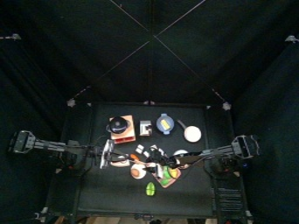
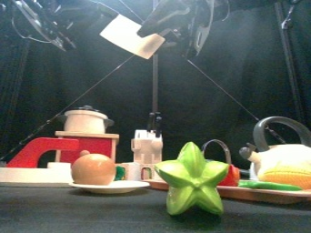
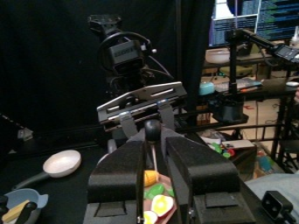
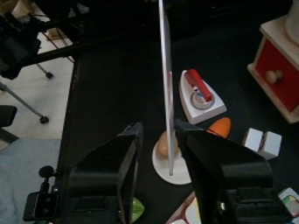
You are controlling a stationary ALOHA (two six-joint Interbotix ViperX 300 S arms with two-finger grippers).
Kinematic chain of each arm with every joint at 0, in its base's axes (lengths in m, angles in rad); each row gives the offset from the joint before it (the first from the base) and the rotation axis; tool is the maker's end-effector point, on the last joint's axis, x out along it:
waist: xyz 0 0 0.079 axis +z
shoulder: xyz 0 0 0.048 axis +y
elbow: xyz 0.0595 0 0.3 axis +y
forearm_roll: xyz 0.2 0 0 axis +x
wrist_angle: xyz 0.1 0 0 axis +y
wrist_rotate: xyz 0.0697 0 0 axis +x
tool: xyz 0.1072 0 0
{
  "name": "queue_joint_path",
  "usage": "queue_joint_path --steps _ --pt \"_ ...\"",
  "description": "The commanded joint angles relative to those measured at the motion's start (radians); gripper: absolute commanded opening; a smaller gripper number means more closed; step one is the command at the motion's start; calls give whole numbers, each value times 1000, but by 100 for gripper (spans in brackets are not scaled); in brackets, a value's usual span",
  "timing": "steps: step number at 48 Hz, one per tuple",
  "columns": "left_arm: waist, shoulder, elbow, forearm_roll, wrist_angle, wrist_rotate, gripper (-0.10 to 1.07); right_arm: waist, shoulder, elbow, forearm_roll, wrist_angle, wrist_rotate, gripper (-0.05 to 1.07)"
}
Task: Grab cleaver with both hands
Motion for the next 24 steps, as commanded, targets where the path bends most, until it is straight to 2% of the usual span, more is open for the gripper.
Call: queue_joint_path --steps 1,5,10,24 --pt "-2 2 -18 -2 -9 2 55 -3 -17 -26 2 -8 2 52" --pt "-3 2 -15 0 -9 2 55 -3 -18 -23 3 -6 2 43" --pt "-12 14 -6 14 -9 2 55 2 -29 -11 15 -6 2 36" --pt "-64 146 -20 29 -8 0 56 17 -91 58 60 -3 2 35"
